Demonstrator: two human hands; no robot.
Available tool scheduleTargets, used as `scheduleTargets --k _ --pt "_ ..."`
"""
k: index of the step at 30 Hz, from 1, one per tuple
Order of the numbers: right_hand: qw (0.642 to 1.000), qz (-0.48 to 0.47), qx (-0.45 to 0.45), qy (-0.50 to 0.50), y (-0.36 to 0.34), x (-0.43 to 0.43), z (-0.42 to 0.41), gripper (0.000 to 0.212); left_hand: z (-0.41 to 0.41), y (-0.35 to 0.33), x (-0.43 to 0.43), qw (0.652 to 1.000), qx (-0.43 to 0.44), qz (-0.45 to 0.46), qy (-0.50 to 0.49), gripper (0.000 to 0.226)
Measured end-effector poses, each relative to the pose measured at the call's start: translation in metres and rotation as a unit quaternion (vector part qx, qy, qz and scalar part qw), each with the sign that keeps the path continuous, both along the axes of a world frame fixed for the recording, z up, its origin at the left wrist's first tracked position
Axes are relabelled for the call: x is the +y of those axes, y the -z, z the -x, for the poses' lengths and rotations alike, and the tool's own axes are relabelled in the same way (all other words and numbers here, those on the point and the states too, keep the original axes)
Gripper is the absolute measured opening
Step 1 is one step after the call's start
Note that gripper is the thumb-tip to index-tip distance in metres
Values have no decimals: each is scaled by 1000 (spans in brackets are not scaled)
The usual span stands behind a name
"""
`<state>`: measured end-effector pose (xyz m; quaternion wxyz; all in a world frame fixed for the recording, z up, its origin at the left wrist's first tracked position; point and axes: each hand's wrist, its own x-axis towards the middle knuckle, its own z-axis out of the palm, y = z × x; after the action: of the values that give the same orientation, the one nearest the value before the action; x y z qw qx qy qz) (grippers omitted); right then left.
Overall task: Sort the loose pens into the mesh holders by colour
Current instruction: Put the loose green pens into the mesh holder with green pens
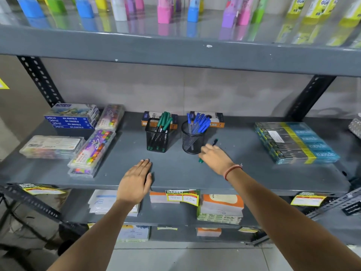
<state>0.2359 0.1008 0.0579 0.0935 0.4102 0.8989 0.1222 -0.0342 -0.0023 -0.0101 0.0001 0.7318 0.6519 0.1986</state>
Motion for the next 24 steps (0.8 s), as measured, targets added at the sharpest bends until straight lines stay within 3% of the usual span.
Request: scheduleTargets --k 2,4,7,9,11,13,15,18,24 --pt "999 -21 -9 -36 1 -2 6 40 0 0 0 1000 1 -1 0 51" --pt "997 -26 40 -58 0 -5 14 33 0 -1 -1 1000 0 -1 0 51" --pt "967 15 256 -16 -24 -12 36 25 0 -2 -2 1000 3 -1 2 50" --pt "907 21 419 24 -49 -15 55 30 0 -4 -1 1000 8 0 3 50" --pt "822 18 567 55 -75 -11 76 34 0 -4 0 1000 15 3 5 49" --pt "748 6 660 73 -95 -1 92 37 1 -3 0 1000 15 -2 8 50" --pt "706 -24 704 76 -107 15 107 31 1 -2 0 1000 16 2 9 51" --pt "697 -16 709 107 -103 36 123 25 1 -1 2 1000 4 1 10 48" --pt "739 25 654 162 -61 42 142 20 -1 1 3 1000 9 -12 9 48"
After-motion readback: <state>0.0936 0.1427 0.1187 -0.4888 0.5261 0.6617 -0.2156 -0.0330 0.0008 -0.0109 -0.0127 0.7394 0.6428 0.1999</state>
